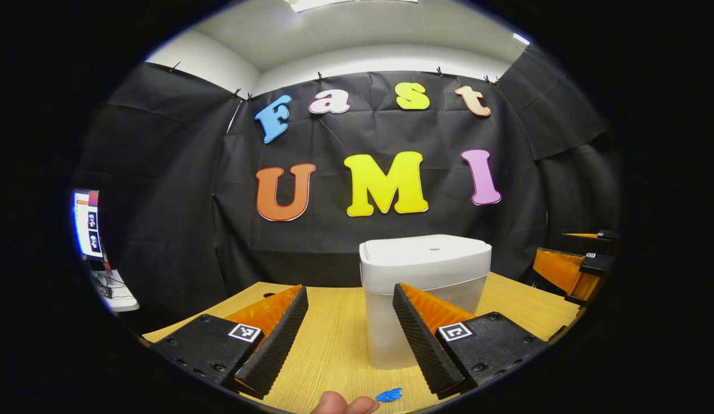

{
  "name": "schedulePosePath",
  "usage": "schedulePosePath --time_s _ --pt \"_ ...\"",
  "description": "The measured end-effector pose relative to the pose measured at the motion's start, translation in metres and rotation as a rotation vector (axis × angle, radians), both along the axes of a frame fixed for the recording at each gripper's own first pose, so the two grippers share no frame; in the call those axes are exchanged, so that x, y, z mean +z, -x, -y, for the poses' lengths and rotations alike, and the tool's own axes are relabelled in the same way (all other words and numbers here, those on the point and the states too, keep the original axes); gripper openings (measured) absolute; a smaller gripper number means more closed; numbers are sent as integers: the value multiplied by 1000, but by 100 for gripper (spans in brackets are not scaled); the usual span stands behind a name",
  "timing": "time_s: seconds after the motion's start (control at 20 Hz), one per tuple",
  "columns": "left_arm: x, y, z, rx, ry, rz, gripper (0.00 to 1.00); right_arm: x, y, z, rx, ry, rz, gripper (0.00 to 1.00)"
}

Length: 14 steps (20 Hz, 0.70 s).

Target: Press the lid of the desktop garbage bin to open it, pick up the crumpled paper on the desktop and throw it into the bin, then pick up the pop can on the desktop and drop it into the bin, and finally close the garbage bin lid.

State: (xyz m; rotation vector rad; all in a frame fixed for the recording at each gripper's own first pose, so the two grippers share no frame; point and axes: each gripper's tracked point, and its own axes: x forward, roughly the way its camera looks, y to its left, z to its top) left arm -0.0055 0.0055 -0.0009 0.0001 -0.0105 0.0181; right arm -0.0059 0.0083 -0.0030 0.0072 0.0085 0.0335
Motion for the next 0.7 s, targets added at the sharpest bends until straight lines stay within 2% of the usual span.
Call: schedulePosePath --time_s 0.15,0.3,0.6,0.7 --pt "-4 -1 -4 8 -2 -7 96 1 -2 -3 8 -3 -1 93" --pt "-7 -3 -6 10 4 -8 96 5 -6 -10 33 5 -6 97" --pt "-12 0 -17 27 -12 -10 96 37 -32 -40 177 -69 -54 95" --pt "-17 2 -20 33 -12 -16 96 44 -49 -52 218 -89 -86 88"
